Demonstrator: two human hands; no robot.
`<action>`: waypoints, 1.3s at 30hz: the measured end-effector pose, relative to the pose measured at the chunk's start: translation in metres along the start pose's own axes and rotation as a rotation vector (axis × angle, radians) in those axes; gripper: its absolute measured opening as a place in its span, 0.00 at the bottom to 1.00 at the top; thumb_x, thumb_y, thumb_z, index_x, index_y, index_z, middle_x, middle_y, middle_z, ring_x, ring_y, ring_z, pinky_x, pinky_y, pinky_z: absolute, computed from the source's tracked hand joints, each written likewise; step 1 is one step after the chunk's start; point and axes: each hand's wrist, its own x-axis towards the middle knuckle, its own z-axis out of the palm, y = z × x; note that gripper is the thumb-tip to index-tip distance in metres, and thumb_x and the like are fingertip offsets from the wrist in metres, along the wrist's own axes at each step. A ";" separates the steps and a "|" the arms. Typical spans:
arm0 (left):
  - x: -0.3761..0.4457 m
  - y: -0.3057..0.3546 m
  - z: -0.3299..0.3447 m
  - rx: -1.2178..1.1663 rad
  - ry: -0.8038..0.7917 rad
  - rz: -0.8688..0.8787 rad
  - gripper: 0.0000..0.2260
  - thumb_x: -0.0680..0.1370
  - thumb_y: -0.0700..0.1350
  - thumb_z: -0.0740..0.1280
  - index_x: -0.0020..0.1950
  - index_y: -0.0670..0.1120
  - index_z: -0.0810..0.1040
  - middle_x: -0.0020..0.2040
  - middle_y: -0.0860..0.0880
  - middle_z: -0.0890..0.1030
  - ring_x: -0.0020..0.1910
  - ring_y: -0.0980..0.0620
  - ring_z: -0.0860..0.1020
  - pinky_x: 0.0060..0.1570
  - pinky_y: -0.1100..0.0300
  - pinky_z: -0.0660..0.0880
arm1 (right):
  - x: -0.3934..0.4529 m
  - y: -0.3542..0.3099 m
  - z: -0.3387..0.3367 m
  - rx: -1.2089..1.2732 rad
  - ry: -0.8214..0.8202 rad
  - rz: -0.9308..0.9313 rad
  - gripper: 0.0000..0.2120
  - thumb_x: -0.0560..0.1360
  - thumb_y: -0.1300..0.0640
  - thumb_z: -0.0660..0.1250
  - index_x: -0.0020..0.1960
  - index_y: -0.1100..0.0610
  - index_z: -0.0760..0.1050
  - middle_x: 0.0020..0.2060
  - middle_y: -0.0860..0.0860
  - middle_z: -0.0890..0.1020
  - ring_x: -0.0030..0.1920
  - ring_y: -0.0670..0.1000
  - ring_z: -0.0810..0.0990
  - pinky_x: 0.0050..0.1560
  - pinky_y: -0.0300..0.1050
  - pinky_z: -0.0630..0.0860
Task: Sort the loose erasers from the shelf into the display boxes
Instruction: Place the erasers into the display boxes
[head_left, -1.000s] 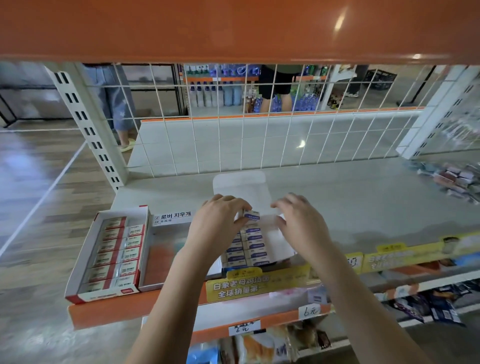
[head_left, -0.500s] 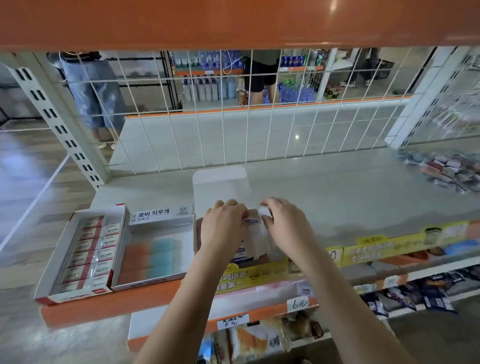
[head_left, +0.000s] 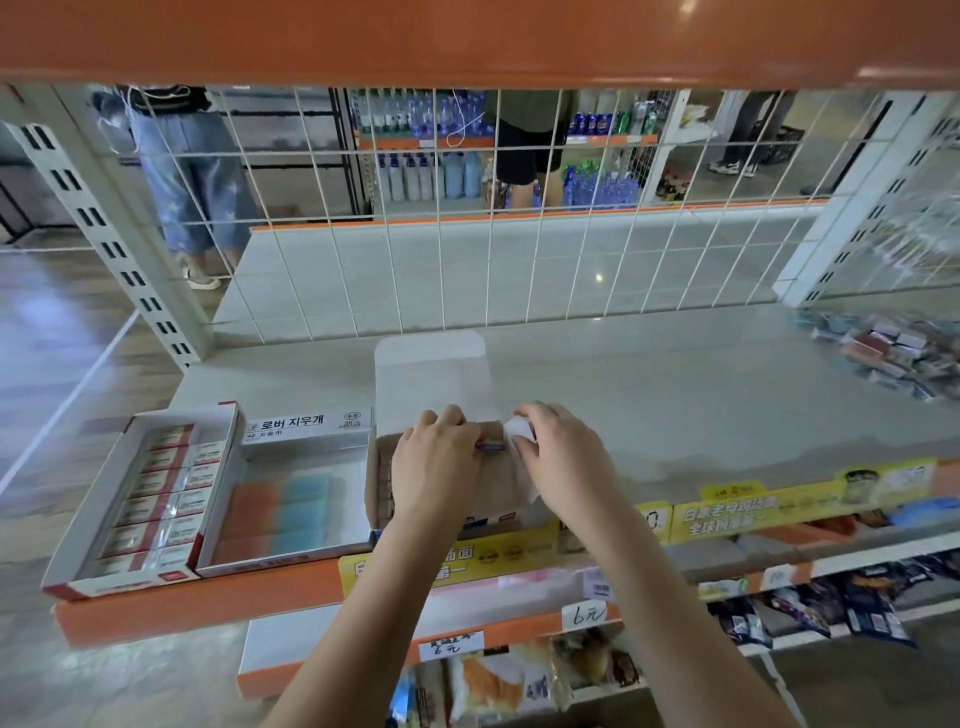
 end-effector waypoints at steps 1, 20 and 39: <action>-0.001 0.001 -0.001 0.003 -0.004 -0.004 0.14 0.79 0.47 0.57 0.60 0.60 0.76 0.53 0.53 0.74 0.53 0.50 0.71 0.42 0.61 0.62 | 0.000 0.001 0.000 -0.002 0.001 -0.004 0.17 0.79 0.55 0.60 0.67 0.54 0.69 0.59 0.50 0.76 0.56 0.51 0.77 0.53 0.40 0.71; -0.003 -0.009 -0.021 -0.080 -0.111 0.083 0.08 0.77 0.48 0.66 0.55 0.53 0.79 0.54 0.52 0.76 0.55 0.50 0.71 0.45 0.58 0.69 | -0.003 0.002 -0.004 0.015 -0.033 0.001 0.16 0.79 0.55 0.60 0.66 0.56 0.69 0.59 0.53 0.76 0.56 0.53 0.76 0.51 0.40 0.70; -0.004 -0.013 -0.026 -0.209 -0.485 0.215 0.04 0.72 0.47 0.69 0.46 0.53 0.80 0.43 0.57 0.81 0.43 0.57 0.77 0.49 0.58 0.76 | 0.000 0.004 -0.007 0.055 -0.032 0.015 0.15 0.78 0.56 0.63 0.64 0.56 0.72 0.56 0.52 0.79 0.54 0.52 0.78 0.48 0.37 0.68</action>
